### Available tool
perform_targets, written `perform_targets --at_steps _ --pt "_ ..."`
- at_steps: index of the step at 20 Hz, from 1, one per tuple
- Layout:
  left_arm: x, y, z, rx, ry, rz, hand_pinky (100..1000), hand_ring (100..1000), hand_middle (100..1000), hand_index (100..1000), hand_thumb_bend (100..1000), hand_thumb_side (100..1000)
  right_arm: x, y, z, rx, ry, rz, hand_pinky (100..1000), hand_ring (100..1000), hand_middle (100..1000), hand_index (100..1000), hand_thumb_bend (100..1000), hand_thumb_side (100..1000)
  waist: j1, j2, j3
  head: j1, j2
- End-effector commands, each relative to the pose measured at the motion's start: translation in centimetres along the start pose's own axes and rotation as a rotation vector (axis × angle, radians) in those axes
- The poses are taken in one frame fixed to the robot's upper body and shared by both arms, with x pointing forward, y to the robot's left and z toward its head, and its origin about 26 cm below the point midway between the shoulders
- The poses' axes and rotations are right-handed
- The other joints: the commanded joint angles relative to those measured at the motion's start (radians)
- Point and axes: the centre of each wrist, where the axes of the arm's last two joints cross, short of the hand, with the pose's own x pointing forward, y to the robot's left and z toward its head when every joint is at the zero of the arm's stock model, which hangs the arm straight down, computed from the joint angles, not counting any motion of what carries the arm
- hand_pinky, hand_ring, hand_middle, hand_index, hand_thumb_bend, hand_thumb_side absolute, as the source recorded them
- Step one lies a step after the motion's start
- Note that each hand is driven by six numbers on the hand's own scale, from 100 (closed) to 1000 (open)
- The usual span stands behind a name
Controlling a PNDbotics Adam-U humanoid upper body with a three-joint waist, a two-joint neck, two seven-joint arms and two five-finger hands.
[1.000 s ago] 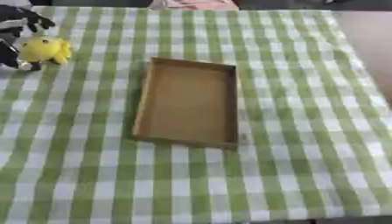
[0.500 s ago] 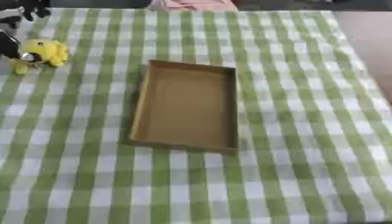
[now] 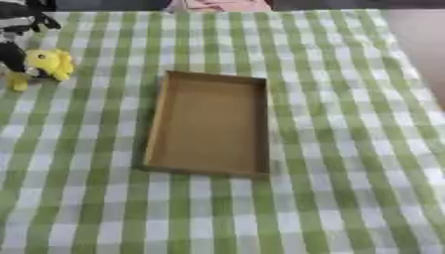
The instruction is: Pick up objects on the table and place them in the box.
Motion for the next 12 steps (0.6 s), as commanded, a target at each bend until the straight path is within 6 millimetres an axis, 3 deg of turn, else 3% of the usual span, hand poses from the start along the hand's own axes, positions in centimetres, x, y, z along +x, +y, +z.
perform_targets --at_steps 1,6,7,12 --pt "-1.4 1.4 1.2 0.015 0.057 -0.024 762 863 885 888 539 100 0.6 -0.5 -0.5 0.005 -0.02 0.025 782 708 582 854 100 812 0.004 -0.019 0.001 0.002 -0.006" --pt "-1.5 0.6 0.9 0.01 0.077 -0.021 757 861 882 887 533 100 0.6 -0.4 -0.5 0.005 -0.02 0.022 782 708 582 854 100 812 0.003 -0.019 0.0 0.004 -0.006" --pt "-1.5 0.4 0.8 0.008 0.078 -0.017 653 783 808 841 510 100 0.6 -0.4 -0.5 0.004 -0.019 0.022 783 708 582 854 100 812 0.002 -0.018 -0.001 0.005 -0.007" --pt "-1.4 -1.3 0.3 0.002 0.077 -0.001 438 628 647 707 464 100 0.6 -0.4 -0.4 0.0 -0.015 0.021 784 709 582 855 100 814 0.002 -0.017 -0.005 0.008 -0.008"
